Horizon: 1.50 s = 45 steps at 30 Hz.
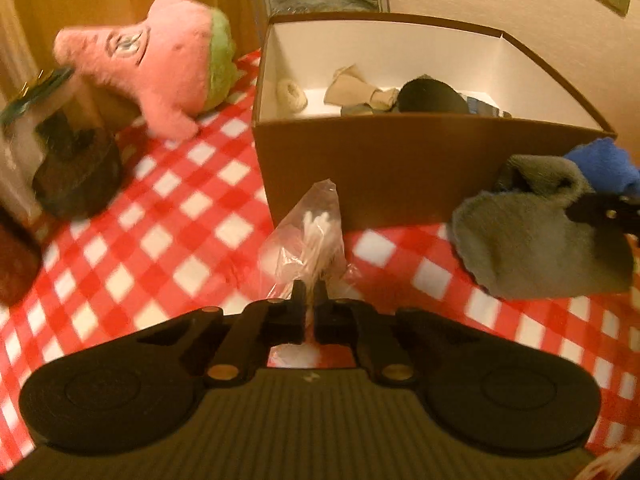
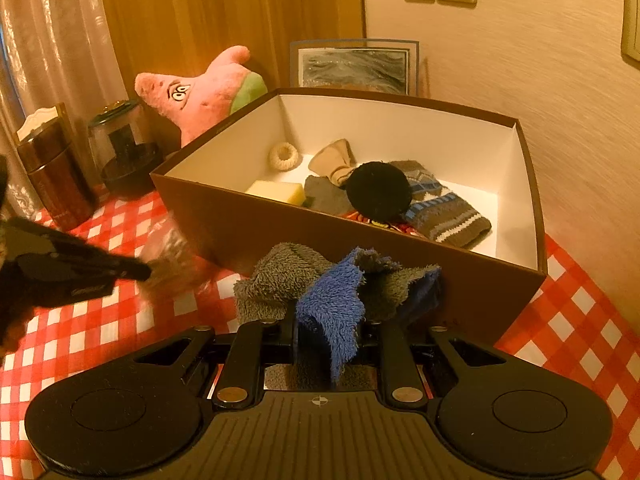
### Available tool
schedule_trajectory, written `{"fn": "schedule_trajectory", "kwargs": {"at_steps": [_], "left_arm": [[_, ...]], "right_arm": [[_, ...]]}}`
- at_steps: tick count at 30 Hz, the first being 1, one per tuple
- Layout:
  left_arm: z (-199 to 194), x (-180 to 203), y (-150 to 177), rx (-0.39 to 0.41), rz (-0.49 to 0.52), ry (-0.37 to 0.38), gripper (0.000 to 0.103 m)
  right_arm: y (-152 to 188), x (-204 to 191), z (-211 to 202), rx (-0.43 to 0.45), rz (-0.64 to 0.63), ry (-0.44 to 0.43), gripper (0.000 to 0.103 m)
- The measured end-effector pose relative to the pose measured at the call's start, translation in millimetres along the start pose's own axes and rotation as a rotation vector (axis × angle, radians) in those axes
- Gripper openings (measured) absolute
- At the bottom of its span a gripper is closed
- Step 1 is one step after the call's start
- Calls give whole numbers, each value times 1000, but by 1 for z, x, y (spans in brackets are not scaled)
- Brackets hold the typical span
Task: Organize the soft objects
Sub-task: 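Grasp the cotton swab bag with the left gripper while the right holds the cloths, then carry the swab bag and fleece cloths over the brown box with both grippers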
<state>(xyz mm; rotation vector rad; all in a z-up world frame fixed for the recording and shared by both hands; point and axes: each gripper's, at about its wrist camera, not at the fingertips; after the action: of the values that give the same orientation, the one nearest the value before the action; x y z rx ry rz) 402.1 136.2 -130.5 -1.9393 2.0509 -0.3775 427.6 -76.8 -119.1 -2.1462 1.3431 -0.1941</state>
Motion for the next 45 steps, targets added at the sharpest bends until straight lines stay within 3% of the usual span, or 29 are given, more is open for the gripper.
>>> {"fn": "schedule_trajectory", "kwargs": {"at_steps": [6,10,18,24,34,45], "left_arm": [[-21,3,34,-54,-120,64,3],[-20,0,47,-68,-160,69,30],[-3,-8,46,-97,-166,38,47],[16,-5,43,-133,-157,29,45],[21,7,46,-133,-154,36,20],[-13,17,57,-79,-179,28,17]], "right_arm": [[5,3,-3,0,8,-4,19],[10,4,-6,0,10,-6,19],[20,2,-9,-20,4,-24,19],[27,3,-11,-30,5,-22,19],[32,4,-20,-26,0,-13,19],[34,0,-38,7,-17,-24,19]]}}
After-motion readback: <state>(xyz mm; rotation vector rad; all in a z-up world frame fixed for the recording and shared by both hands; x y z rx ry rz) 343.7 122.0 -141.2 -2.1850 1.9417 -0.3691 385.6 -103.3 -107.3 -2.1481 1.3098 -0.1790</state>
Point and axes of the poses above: each gripper's, at about its wrist camera, not at the fingertips, and z roughly the way its jaws point, x to its right, y to its underside, and after that the axes turned 13 degrees about -x, right-handed
